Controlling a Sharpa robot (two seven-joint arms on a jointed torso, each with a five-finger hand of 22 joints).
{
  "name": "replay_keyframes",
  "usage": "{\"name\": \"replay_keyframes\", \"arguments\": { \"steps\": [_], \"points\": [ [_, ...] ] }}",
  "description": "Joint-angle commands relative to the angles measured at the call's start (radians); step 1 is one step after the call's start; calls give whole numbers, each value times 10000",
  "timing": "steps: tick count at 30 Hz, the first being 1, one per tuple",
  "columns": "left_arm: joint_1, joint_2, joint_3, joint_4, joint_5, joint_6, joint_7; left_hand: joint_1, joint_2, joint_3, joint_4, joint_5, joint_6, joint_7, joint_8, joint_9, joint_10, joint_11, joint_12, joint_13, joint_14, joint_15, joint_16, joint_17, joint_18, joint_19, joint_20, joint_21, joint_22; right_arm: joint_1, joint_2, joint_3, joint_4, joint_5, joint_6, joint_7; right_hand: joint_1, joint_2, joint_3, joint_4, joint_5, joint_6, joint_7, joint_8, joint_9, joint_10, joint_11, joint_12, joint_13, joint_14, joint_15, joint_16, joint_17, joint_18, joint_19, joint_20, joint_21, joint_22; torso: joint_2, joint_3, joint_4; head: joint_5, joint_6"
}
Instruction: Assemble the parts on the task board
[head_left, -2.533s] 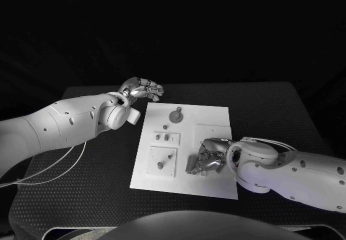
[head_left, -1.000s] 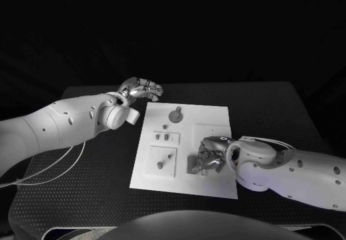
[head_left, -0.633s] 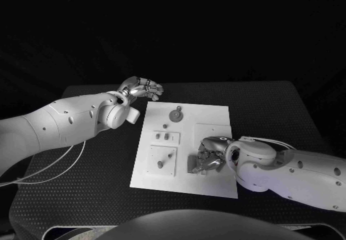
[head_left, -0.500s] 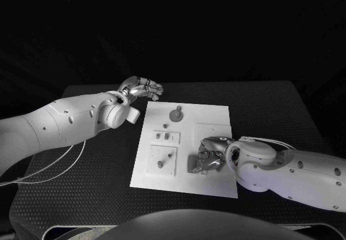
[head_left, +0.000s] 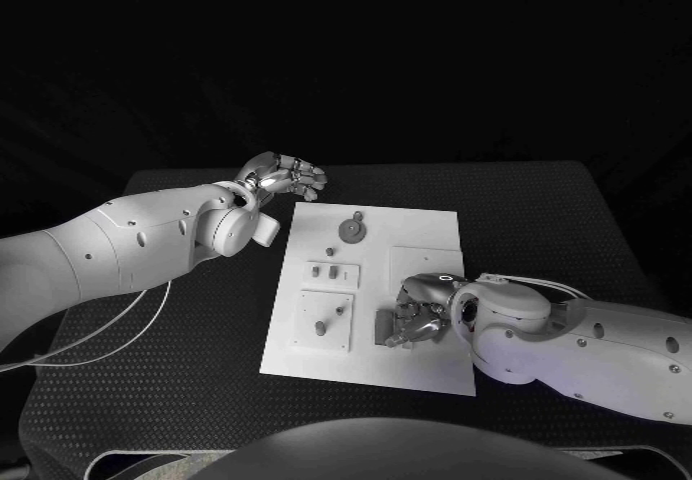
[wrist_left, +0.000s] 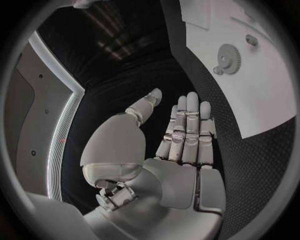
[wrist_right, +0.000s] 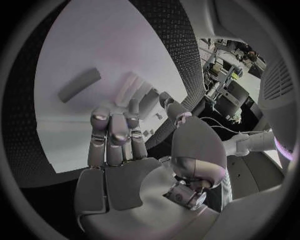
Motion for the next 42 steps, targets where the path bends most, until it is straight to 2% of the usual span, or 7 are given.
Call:
{"name": "replay_keyframes", "arguments": {
  "steps": [1, 10, 18, 30, 33, 40, 42],
  "points": [
    [8, 10, 6, 26, 16, 151, 43, -77, -10, 14, 60, -37, -36, -32, 16, 13, -66, -21, 32, -16, -13, 58, -40, 13, 103, 16, 59, -67, 10, -13, 0, -3, -29, -359, -89, -155, 85, 64, 95, 31, -53, 56, 24, 30, -14, 101, 3, -61, 20, 93, -15, -17, 27, 277, 79, -10, 41, -15, 1, 0, 1, 1, 5],
    [8, 8, 6, 28, 14, 164, 40, -87, -15, 9, 68, -44, -39, -30, 15, 14, -66, -21, 33, -16, -16, 60, -48, 19, 101, 13, 61, -74, 15, -13, -26, -2, -92, -381, -99, -135, -36, 241, 289, 338, -53, 104, 5, 48, -19, 170, -17, -87, 29, 173, -35, 10, 67, 277, 135, -8, 66, -49, 1, 0, 1, 3, 7],
    [8, 3, 6, 28, 4, 167, 33, -88, -23, 6, 68, -53, -40, -30, 14, 14, -66, -21, 35, -17, -17, 61, -53, 24, 101, 12, 62, -78, 19, -12, -116, -2, -75, -99, 198, 183, 294, -93, 320, 30, -56, 49, 18, 22, -32, 146, -6, -119, 55, 116, -28, -57, 20, 277, 83, -20, 83, -44, -5, -2, -2, -5, 1],
    [8, 2, 6, 14, 3, 165, 38, -91, -26, 3, 71, -61, -41, -30, 15, 15, -65, -22, 36, -17, -17, 61, -59, 32, 101, 11, 63, -84, 25, 170, -1012, 14, 172, 1546, -1689, 1274, 239, -82, 74, -148, -55, -473, 195, -256, -130, 89, 155, -150, 118, -62, 103, -264, -138, 277, -10, 35, 36, -102, -17, 0, -17, -55, 96],
    [8, 2, 6, 13, 3, 173, 42, -93, -28, 1, 73, -62, -41, -30, 15, 15, -65, -22, 37, -17, -16, 62, -60, 34, 100, 11, 63, -84, 26, 356, -1350, 82, 247, 2517, -747, 1049, 255, -16, 136, -87, -55, -546, 235, -288, -135, 71, 197, -162, 125, -161, 151, -389, -255, 277, -36, 50, 6, -127, -23, 4, -20, -63, 140],
    [8, -28, 4, 23, 2, 154, 35, -101, -28, -3, 79, -63, -41, -29, 16, 16, -65, -22, 38, -17, -15, 62, -62, 39, 100, 12, 64, -86, 30, 654, -2128, 87, 355, 3350, 367, 360, -106, 300, -220, 1, -48, -623, 288, -284, -93, -71, 256, -231, 140, -375, 220, -592, -393, 277, -233, 139, -74, -156, -13, -9, -26, -155, 243],
    [8, -29, 2, 26, 2, 158, 34, -103, -30, -5, 81, -64, -41, -29, 16, 16, -65, -22, 38, -17, -14, 62, -63, 41, 100, 12, 64, -88, 31, 655, -2245, 84, 366, 3341, 596, 115, -278, 711, -707, -311, -64, -568, 251, -230, -45, -108, 229, -243, 155, -411, 190, -593, -378, 277, -329, 161, -66, -139, -10, -8, -31, -156, 242]
  ]
}}
